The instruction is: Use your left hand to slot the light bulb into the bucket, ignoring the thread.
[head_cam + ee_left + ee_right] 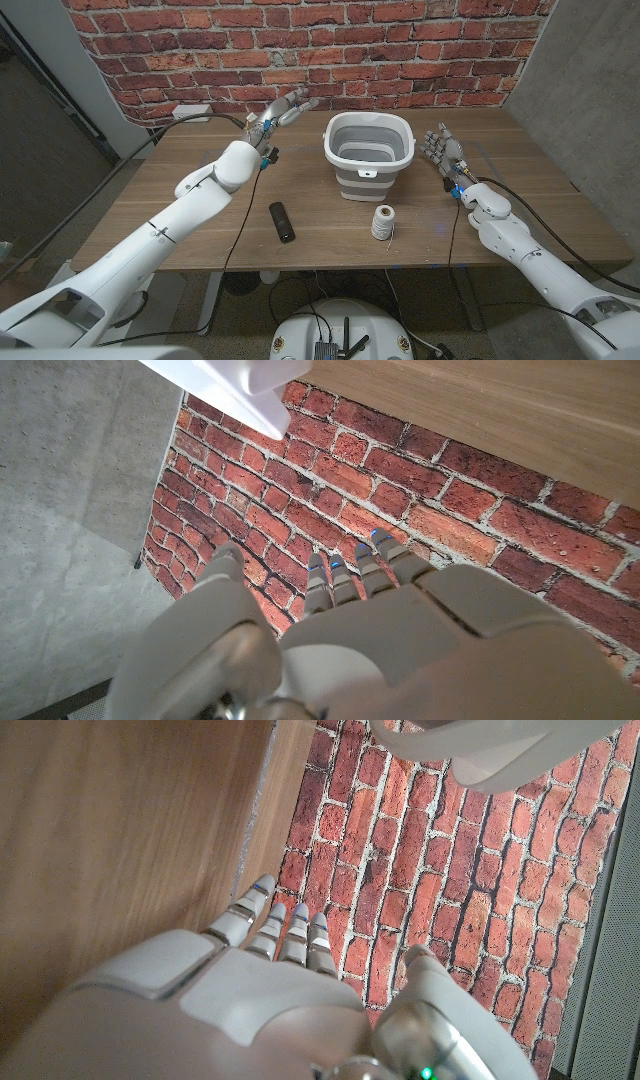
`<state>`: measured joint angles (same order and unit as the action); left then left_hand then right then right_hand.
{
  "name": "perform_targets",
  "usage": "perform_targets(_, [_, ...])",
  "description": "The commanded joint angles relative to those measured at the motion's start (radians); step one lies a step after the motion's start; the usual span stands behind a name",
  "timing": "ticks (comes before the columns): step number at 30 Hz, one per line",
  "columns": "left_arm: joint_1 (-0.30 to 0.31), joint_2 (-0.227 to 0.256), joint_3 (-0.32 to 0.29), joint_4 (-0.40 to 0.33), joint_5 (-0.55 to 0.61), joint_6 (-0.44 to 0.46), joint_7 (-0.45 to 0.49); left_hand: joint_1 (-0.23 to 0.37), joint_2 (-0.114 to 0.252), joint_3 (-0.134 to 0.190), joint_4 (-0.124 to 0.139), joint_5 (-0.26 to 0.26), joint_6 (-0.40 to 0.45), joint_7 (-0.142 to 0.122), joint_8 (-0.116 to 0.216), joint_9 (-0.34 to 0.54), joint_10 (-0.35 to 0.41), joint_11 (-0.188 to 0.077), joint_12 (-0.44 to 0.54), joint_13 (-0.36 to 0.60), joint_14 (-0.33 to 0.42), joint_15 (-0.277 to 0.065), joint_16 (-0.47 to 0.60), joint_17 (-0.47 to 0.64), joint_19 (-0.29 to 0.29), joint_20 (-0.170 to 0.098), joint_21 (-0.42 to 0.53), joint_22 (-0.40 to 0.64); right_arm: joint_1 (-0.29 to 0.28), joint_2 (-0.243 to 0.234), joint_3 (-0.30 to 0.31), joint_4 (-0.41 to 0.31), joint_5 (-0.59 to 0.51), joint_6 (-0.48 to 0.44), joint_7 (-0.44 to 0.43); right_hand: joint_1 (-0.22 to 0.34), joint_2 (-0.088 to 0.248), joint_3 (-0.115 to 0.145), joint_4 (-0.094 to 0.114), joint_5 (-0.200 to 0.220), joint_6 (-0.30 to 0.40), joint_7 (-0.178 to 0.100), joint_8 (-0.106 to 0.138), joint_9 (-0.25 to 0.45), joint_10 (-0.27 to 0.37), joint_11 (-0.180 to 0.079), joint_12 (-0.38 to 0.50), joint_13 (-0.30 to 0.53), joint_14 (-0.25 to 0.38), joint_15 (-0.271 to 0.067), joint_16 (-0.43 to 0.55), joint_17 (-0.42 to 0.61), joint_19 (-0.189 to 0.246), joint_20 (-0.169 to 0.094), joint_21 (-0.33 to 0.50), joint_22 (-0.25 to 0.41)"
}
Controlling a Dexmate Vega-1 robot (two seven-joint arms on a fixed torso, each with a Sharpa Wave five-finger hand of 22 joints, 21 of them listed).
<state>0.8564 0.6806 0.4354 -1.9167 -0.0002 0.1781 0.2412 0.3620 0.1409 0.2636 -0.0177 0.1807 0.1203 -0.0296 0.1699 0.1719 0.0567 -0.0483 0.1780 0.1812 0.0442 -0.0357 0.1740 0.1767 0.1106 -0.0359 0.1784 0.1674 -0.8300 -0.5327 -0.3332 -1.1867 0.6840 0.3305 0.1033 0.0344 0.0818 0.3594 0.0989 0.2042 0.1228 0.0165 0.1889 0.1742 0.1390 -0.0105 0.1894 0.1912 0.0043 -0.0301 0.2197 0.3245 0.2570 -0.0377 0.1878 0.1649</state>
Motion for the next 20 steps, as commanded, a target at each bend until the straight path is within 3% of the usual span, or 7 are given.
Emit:
perform_targets(1, [0.084, -0.051, -0.029, 0.066, -0.076, -0.091, 0.132, -0.014, 0.0, 0.0, 0.007, -0.001, -0.01, -0.002, 0.0, 0.003, -0.002, 0.004, 0.005, 0.001, -0.007, -0.003, 0.0, -0.001, -0.009, -0.071, 0.003, 0.002, 0.015, 0.019, -0.005, 0.05, 0.001, 0.041, 0.033, -0.002, 0.044, 0.003, 0.003, 0.004, 0.003, 0.002, 0.0, 0.004, 0.005, 0.0, 0.007, 0.0, 0.002, -0.031, 0.001, 0.0, 0.005, -0.021, -0.001, 0.002])
perform_targets(10, [0.105, -0.117, -0.05, 0.18, -0.163, -0.234, 0.172, -0.031, 0.006, 0.001, 0.014, 0.0, -0.001, 0.006, 0.008, 0.003, -0.003, 0.007, 0.008, -0.001, -0.01, -0.003, 0.002, -0.001, -0.013, -0.073, 0.003, 0.002, 0.022, 0.018, -0.011, 0.052, -0.009, 0.036, 0.031, 0.005, 0.038, 0.005, -0.003, 0.005, 0.003, 0.0, 0.0, 0.004, 0.006, -0.002, 0.007, 0.0, 0.003, -0.033, -0.002, -0.006, 0.005, -0.02, -0.001, 0.002])
perform_targets(20, [0.112, -0.152, -0.064, 0.256, -0.251, -0.286, 0.169, -0.044, 0.011, 0.004, 0.018, 0.002, 0.016, 0.007, 0.014, 0.002, 0.007, 0.005, 0.013, -0.002, -0.003, -0.009, 0.005, -0.003, -0.012, -0.079, 0.006, 0.002, 0.018, 0.023, -0.019, 0.038, -0.02, 0.023, 0.003, 0.005, 0.039, 0.007, -0.002, 0.005, 0.004, 0.001, 0.0, 0.004, 0.007, -0.002, 0.007, -0.001, 0.006, -0.032, -0.002, -0.008, 0.006, -0.021, 0.0, 0.002])
